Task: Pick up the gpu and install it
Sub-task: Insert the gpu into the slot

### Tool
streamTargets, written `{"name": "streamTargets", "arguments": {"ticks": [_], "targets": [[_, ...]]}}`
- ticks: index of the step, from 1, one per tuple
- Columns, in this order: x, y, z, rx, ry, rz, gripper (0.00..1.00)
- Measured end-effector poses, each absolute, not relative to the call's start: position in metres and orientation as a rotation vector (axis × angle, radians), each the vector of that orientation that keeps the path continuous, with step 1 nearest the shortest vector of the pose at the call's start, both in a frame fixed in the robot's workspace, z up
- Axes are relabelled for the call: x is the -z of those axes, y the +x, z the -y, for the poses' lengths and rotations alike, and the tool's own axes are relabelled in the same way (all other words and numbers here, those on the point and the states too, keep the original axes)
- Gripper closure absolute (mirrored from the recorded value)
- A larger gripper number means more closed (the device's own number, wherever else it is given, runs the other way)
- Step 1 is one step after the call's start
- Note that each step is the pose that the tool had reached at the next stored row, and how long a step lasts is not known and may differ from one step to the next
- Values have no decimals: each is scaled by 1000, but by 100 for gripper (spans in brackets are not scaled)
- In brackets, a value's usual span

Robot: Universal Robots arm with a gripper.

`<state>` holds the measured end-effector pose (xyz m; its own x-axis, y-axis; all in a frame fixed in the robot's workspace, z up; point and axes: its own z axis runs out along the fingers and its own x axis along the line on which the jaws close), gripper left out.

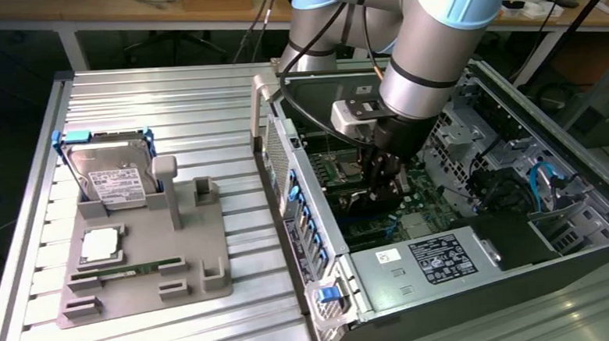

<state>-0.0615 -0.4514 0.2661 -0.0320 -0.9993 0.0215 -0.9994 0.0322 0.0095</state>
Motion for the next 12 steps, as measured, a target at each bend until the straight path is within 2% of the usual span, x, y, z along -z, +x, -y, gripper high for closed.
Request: {"name": "streamTargets", "arguments": {"ticks": [12], "targets": [[-267,-61,451,-13,2170,2241,73]]}}
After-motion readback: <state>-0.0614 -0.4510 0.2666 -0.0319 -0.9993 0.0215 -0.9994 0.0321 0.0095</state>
